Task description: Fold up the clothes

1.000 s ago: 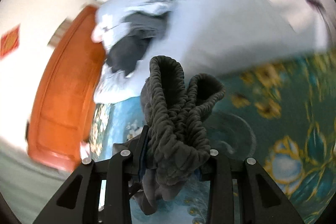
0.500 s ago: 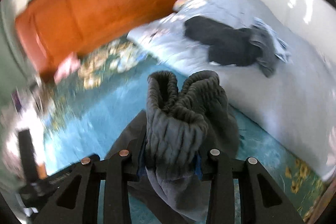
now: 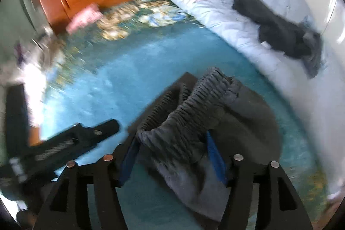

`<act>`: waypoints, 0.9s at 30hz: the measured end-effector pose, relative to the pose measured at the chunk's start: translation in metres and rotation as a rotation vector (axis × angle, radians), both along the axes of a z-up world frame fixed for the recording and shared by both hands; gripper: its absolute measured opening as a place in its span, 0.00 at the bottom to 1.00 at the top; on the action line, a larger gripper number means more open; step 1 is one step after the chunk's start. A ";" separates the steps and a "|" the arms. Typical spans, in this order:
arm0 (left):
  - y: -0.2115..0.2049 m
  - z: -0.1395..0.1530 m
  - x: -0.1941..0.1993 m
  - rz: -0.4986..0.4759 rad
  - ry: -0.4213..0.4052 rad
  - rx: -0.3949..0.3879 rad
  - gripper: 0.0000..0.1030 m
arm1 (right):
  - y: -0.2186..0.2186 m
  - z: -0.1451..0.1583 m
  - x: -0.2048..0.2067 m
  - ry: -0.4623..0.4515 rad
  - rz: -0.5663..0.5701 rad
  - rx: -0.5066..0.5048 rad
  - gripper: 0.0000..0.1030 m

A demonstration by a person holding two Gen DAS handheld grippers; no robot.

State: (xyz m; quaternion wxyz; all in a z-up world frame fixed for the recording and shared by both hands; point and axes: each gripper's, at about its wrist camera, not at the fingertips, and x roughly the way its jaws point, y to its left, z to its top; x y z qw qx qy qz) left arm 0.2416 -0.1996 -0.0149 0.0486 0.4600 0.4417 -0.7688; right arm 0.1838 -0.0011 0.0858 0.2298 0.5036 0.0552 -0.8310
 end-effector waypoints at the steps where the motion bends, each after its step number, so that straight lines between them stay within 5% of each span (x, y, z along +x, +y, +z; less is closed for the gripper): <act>1: 0.001 0.001 0.000 -0.006 0.007 0.004 0.78 | 0.008 0.004 -0.003 -0.027 -0.002 -0.071 0.68; 8: 0.015 0.007 -0.002 -0.094 0.064 0.083 0.77 | 0.086 0.022 -0.014 -0.083 -0.121 -0.425 0.69; 14: 0.034 0.021 -0.012 -0.176 0.161 0.170 0.79 | 0.148 -0.012 -0.005 -0.140 -0.304 -0.377 0.69; 24: 0.046 0.045 0.000 -0.231 0.264 0.217 0.88 | 0.171 -0.045 0.015 -0.230 -0.361 -0.388 0.69; 27: 0.067 0.049 -0.010 -0.287 0.235 0.107 0.93 | 0.176 -0.049 0.015 -0.243 -0.376 -0.400 0.69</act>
